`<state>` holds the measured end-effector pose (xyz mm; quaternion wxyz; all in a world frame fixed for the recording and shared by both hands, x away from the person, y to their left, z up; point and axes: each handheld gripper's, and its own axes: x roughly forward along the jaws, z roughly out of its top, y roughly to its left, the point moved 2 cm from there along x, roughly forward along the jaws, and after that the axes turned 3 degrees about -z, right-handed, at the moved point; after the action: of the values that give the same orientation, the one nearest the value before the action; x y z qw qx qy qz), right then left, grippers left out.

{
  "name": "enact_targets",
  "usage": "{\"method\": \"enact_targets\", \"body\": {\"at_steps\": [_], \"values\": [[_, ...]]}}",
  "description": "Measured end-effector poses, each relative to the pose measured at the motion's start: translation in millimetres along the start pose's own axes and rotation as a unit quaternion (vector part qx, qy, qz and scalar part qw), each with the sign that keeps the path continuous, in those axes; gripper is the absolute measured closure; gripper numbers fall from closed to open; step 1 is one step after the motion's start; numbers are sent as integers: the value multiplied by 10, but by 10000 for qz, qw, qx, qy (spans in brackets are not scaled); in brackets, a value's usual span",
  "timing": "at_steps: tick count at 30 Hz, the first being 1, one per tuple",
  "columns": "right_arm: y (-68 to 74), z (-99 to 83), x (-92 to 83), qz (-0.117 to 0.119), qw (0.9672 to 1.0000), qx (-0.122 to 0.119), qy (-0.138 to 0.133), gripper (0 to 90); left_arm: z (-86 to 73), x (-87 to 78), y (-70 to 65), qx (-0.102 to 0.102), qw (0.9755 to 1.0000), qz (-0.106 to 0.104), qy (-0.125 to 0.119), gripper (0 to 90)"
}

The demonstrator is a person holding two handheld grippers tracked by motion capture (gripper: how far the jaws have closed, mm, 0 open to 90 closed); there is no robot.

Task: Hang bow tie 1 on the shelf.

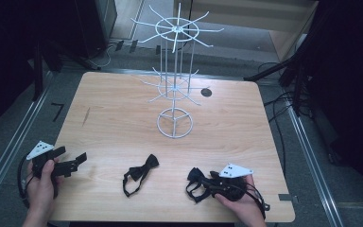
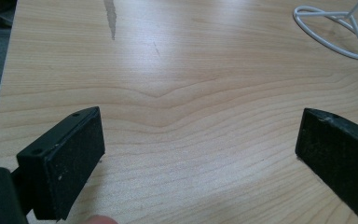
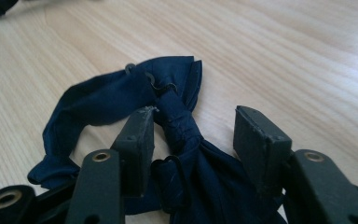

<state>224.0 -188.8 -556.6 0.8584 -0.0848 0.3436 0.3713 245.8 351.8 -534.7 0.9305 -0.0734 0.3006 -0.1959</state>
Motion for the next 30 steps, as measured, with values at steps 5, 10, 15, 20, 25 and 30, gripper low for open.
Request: {"method": "enact_targets", "body": {"at_steps": [5,10,15,20,25,30], "values": [[10,3,4,103,9999,-54,-10,563,0,0,0,-2,10000,0,0,16],[15,7,7,145,9999,-65,27,706,0,1,0,-2,10000,0,1,16],[-1,17,6,223,9997,84,82,752,0,1,-1,0,10000,-2,2,16],[33,50,-7,135,9997,-25,207,772,1,1,0,-1,10000,-5,3,16],[65,110,-53,46,10000,-6,29,773,2,3,-1,-3,10000,-6,0,16],[72,194,-123,-22,9992,122,-368,773,1,1,-1,2,10000,-1,0,16]]}}
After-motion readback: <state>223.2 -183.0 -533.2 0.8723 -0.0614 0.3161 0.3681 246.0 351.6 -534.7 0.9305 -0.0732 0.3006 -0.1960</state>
